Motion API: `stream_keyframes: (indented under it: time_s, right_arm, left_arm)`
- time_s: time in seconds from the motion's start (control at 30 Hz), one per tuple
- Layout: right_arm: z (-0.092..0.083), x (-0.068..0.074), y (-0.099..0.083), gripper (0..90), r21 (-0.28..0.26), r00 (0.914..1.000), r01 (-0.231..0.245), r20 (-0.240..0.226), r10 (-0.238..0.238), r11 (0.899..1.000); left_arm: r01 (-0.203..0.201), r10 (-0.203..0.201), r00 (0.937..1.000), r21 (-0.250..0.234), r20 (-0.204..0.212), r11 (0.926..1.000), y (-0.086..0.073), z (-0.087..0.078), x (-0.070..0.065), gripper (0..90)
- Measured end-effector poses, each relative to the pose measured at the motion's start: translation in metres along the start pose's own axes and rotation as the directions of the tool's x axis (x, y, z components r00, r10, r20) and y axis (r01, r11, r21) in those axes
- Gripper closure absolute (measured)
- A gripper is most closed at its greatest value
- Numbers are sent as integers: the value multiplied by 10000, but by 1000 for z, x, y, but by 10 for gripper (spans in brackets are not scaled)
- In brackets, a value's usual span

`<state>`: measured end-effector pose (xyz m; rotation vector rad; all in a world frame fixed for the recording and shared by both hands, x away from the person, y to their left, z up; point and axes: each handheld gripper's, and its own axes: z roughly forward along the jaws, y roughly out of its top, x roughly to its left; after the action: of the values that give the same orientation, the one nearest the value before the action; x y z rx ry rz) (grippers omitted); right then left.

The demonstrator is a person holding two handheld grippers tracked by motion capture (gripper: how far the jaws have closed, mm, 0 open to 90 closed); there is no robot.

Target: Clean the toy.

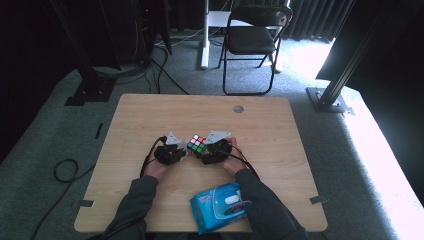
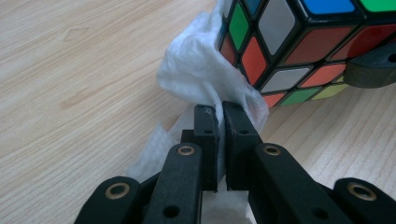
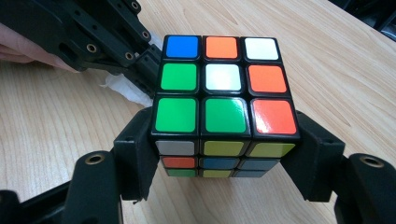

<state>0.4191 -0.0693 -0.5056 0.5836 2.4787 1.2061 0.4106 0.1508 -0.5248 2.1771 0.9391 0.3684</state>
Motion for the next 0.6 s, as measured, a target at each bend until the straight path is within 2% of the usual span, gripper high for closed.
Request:
stream_keyframes:
  time_s: [0.23,0.37,0.6]
  right_arm:
    - [1,1,0,343,57,9999,29,-133,-28,10000]
    - [1,0,0,342,75,9999,5,-112,-4,10000]
    - [2,1,0,342,122,9999,64,-146,-62,9999]
  left_arm:
    - [141,-131,9997,-551,189,9984,9,-12,3,855]
    - [270,-231,9990,-1040,381,9942,17,-22,4,855]
    - [390,-317,9985,-1671,456,9852,26,-35,6,855]
